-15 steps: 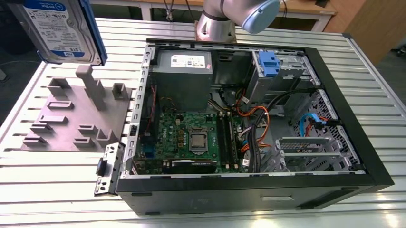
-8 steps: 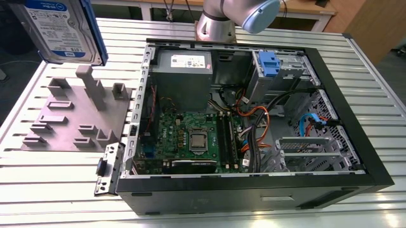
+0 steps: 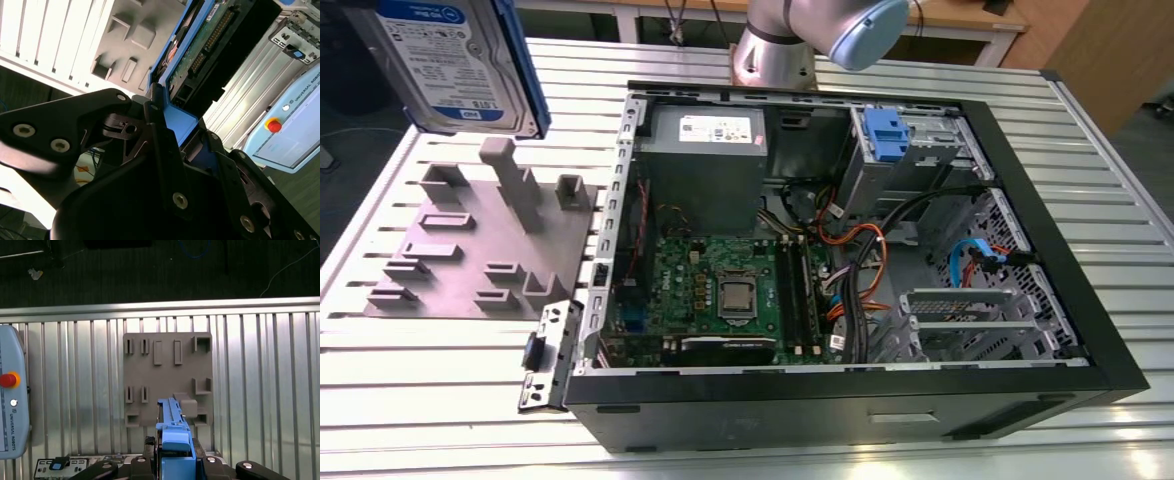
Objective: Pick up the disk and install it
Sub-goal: 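Pick up the disk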
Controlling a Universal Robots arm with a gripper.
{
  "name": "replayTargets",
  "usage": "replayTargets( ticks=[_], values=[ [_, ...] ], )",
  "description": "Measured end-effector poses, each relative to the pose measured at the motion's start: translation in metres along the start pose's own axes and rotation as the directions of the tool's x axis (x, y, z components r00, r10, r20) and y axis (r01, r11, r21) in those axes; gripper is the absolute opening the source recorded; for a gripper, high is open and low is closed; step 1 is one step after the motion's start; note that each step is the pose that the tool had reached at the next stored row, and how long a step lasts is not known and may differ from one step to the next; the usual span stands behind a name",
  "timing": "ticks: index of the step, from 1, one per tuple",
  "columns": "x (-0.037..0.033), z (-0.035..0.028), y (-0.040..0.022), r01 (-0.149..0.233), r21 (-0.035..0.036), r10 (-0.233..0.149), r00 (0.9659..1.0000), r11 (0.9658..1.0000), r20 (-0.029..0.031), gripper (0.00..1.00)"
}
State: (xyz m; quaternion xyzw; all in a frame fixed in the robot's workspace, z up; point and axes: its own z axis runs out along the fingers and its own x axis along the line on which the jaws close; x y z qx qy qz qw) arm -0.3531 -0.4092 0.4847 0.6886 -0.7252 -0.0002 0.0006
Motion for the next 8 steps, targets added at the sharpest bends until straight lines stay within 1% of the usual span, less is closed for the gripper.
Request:
replayTargets(
  ticks=[8],
  values=[
    [-0.0001, 0.0, -0.0026, 0.0, 0.0, 0.0, 1.0, 1.0, 0.0, 0.36]
  ],
)
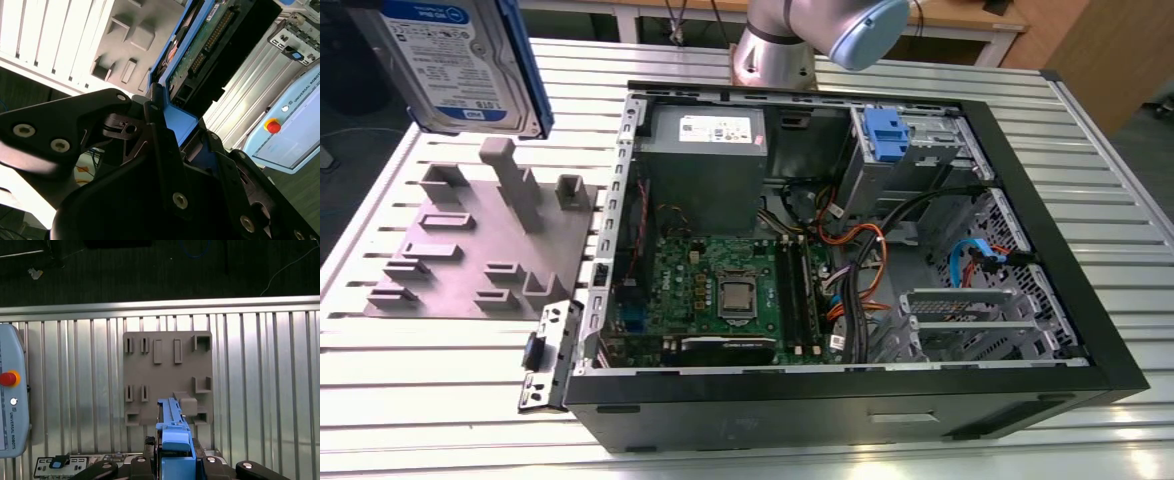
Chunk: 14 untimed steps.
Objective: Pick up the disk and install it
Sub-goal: 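Pick up the disk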
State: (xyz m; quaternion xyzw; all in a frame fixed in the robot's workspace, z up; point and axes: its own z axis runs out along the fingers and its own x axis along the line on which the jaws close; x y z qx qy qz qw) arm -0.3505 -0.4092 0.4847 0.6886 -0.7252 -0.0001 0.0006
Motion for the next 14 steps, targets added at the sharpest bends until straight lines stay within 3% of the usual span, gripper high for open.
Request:
replayTargets(
  ticks=[14],
  values=[
    [-0.0002, 0.0, -0.0033, 0.0, 0.0, 0.0, 1.0, 1.0, 0.0, 0.36]
  ],
)
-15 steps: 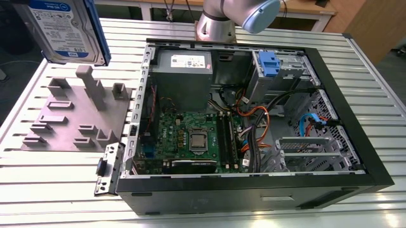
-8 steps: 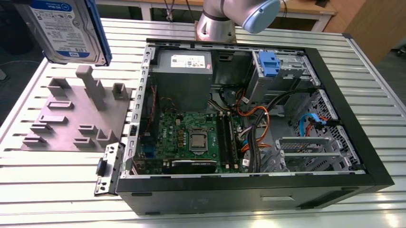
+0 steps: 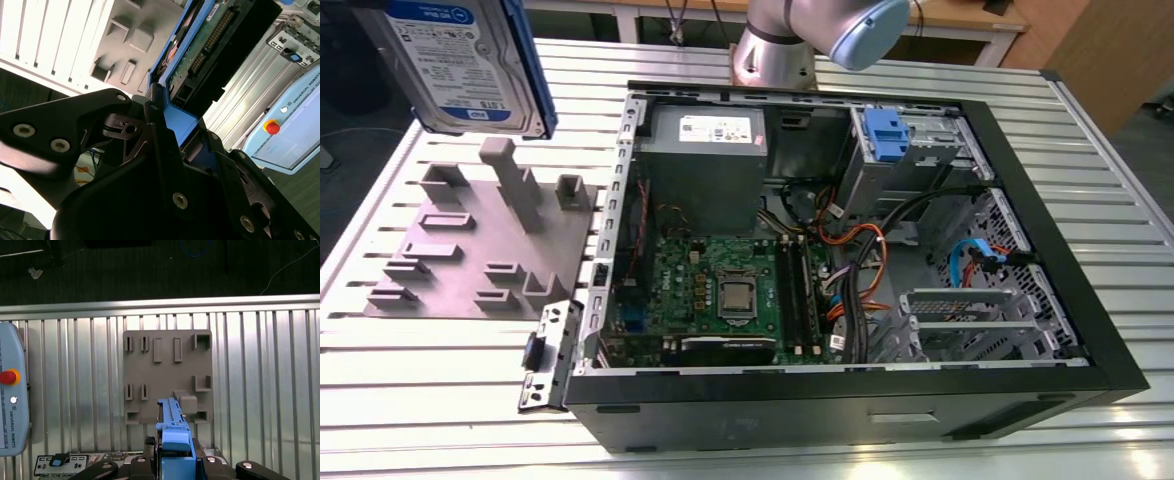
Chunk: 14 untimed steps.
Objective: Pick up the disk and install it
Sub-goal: 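Pick up the disk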
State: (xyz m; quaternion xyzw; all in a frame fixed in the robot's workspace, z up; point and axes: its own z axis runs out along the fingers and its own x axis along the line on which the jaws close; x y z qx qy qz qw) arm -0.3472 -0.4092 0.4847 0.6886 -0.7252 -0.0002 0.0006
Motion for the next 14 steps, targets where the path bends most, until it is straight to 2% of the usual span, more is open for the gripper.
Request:
replayTargets(
  ticks=[14],
  values=[
    [-0.0002, 0.0, -0.0034, 0.0, 0.0, 0.0, 1.0, 1.0, 0.0, 0.36]
  ],
)
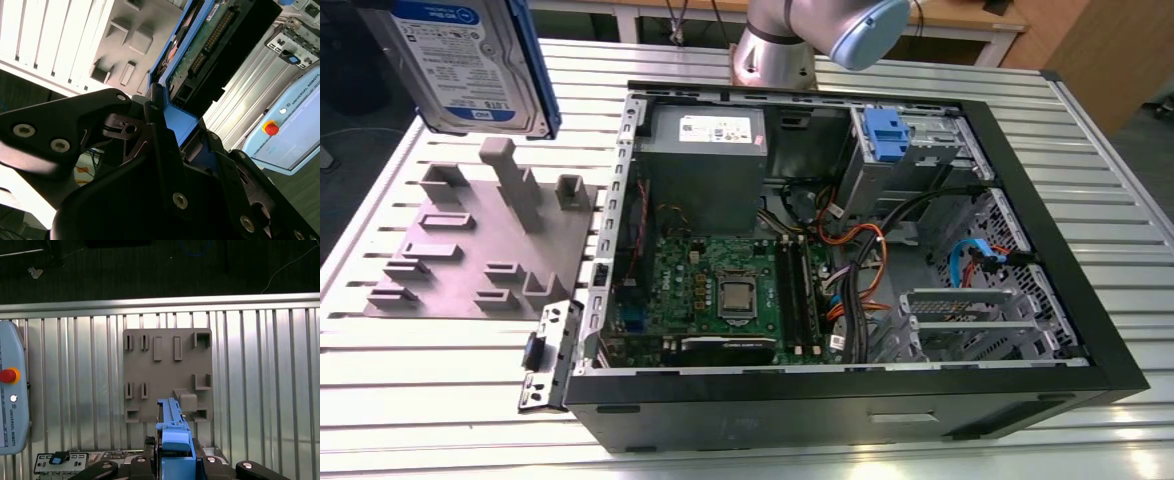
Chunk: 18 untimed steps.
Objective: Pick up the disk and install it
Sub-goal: 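Pick up the disk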
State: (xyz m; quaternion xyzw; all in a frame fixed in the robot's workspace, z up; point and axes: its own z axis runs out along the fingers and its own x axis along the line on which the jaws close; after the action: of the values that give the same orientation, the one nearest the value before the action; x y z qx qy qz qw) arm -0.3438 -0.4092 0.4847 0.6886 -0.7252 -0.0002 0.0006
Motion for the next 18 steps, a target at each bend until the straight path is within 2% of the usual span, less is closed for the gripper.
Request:
replayTargets(
  ticks=[4, 6, 18],
  values=[
    [-0.0001, 0.0, -0.0008, 0.0, 0.0, 0.0, 1.0, 1.0, 0.0, 0.36],
    [-0.0003, 0.0, -0.0048, 0.0, 0.0, 0.0, 1.0, 1.0, 0.0, 0.36],
    [-0.0005, 0.0, -0.0092, 0.0, 0.0, 0.0, 1.0, 1.0, 0.0, 0.36]
  ],
)
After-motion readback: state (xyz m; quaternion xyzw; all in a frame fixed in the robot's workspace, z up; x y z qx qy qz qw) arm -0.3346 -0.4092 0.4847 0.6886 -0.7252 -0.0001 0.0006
